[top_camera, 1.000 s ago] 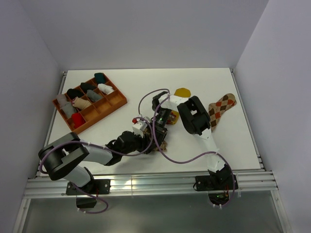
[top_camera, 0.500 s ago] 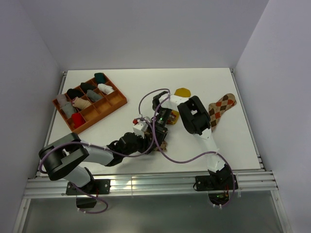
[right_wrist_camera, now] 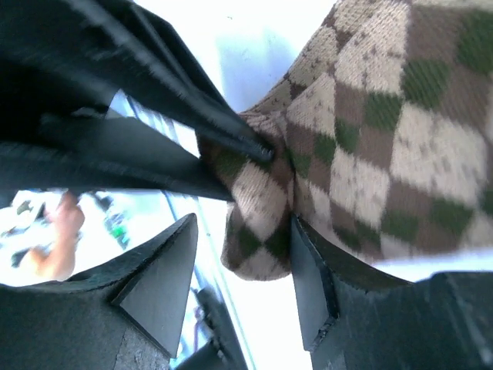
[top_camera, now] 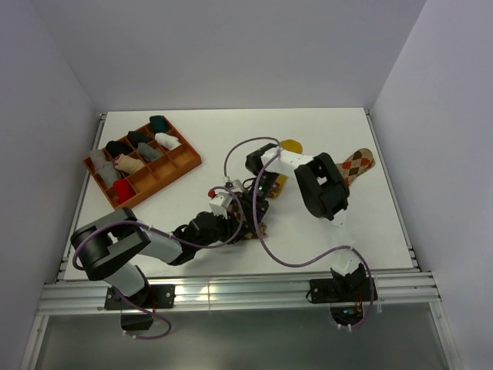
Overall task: Roll the socks
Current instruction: Roll the sock at the center of the board.
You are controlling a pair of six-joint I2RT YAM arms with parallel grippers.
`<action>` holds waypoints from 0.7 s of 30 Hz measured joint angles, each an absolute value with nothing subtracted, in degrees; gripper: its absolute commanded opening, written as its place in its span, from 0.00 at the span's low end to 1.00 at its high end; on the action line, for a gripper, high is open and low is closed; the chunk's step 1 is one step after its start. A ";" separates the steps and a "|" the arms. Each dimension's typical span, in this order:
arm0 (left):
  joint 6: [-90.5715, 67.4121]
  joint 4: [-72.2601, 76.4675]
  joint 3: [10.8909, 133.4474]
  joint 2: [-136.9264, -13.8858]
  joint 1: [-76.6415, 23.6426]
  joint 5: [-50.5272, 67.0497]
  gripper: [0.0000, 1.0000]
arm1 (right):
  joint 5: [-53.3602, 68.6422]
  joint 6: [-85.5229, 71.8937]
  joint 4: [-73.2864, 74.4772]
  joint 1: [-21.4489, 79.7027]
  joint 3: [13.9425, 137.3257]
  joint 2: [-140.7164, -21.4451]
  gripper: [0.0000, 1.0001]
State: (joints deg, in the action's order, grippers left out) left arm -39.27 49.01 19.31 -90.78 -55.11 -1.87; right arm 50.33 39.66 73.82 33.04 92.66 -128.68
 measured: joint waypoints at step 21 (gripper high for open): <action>-53.78 53.45 16.69 -94.32 -44.16 20.01 0.00 | 36.29 36.18 33.08 26.06 54.89 -84.44 0.69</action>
